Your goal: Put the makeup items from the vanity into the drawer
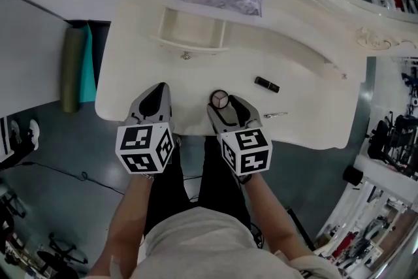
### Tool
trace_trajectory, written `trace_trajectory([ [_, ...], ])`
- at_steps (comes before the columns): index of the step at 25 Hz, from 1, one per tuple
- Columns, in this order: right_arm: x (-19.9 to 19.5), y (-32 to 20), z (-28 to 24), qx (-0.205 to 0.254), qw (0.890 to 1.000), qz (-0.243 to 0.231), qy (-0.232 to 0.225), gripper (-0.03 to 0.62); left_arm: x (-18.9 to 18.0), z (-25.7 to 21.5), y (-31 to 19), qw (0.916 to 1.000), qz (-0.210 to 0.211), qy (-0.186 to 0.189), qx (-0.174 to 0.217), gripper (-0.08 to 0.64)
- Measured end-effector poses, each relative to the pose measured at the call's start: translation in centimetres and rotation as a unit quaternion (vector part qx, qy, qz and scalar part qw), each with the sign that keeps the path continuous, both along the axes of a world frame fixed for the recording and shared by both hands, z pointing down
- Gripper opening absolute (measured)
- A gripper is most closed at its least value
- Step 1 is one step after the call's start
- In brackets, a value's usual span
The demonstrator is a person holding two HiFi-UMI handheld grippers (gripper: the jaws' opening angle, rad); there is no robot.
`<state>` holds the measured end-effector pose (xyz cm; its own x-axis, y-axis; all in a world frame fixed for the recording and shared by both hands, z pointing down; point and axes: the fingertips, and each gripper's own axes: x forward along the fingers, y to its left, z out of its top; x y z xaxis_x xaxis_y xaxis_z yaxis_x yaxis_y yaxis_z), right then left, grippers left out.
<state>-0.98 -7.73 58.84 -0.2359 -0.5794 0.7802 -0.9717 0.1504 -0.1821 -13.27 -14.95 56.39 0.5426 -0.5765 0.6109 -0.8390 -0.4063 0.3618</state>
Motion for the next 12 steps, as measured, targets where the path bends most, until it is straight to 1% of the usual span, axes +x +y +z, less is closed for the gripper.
trace_trajectory([
  [5,0.1,0.0,0.3,-0.005,1.000,-0.006,0.025,0.238,-0.6,0.1,0.0,1.0000,-0.005,-0.002,0.001,0.005],
  [12,0.2,0.1,0.5,-0.010,0.999,-0.003,0.036,0.225,-1.4,0.4,0.1,0.9999,-0.014,0.001,-0.004,0.005],
])
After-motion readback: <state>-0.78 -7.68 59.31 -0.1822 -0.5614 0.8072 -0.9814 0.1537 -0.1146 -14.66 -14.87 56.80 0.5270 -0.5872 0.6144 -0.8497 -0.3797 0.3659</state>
